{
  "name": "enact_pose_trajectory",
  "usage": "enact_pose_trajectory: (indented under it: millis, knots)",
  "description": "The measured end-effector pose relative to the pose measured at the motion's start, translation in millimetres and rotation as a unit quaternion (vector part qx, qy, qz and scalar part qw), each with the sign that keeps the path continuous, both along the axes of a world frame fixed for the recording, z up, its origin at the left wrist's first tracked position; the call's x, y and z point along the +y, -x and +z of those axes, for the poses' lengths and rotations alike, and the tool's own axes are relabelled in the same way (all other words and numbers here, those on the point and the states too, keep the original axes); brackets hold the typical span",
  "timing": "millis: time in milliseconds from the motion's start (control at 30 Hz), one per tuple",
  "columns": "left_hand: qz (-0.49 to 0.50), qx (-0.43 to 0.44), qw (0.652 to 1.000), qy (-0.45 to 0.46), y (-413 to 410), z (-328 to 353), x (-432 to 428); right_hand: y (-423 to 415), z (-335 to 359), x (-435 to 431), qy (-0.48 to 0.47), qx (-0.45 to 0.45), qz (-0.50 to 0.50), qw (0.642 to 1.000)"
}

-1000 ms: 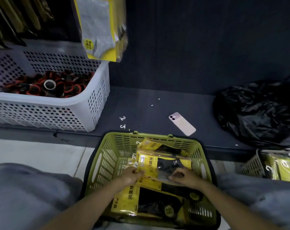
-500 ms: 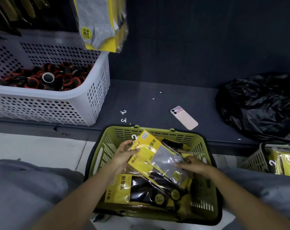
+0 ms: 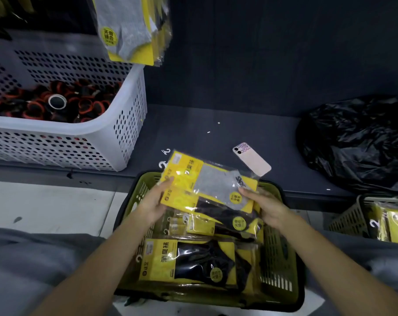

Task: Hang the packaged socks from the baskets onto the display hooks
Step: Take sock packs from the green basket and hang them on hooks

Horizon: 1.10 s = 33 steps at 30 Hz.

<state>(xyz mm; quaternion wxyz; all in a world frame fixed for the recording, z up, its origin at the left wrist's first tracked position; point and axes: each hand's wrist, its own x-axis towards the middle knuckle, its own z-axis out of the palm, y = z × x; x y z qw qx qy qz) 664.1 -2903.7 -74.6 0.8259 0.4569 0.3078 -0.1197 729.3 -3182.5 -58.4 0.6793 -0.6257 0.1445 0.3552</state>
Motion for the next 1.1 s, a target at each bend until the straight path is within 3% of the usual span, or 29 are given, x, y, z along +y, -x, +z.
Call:
enact_pose_trajectory:
  millis: [133,233,300,400,533,633,800,933,1100]
  knots:
    - [-0.002,-0.103,0.995,0.003,-18.9,56.2,15.3,-10.9,40.5,14.2,-0.047,-0.071,-0.056,0.995]
    - [0.05,-0.207,0.973,0.087,-22.4,90.6,12.0,-12.4,63.5,24.0,-0.1,-0.102,-0.106,0.984]
    - [0.062,-0.202,0.971,0.112,-22.7,102.9,-5.1,-8.4,73.3,36.6,-0.131,-0.119,-0.125,0.976]
    - [0.012,-0.182,0.983,0.023,-23.7,106.4,-37.3,1.9,77.7,56.4,-0.15,-0.129,-0.126,0.972]
    - [0.083,-0.183,0.973,-0.113,-25.0,111.3,-38.6,12.9,82.3,69.9,-0.104,-0.138,-0.05,0.984]
    - [0.073,-0.219,0.95,-0.209,-27.5,124.9,-22.1,10.8,91.0,73.6,-0.057,-0.174,-0.009,0.983]
    - [0.055,-0.273,0.896,-0.345,-43.5,173.8,13.8,-22.9,137.7,80.1,-0.097,-0.26,-0.041,0.96]
    - [0.007,-0.311,0.861,-0.403,-59.2,210.3,39.2,-47.4,192.3,108.3,-0.082,-0.354,-0.004,0.932]
    - [0.018,-0.331,0.849,-0.411,-65.5,230.5,65.8,-65.1,242.8,161.6,-0.099,-0.413,0.008,0.905]
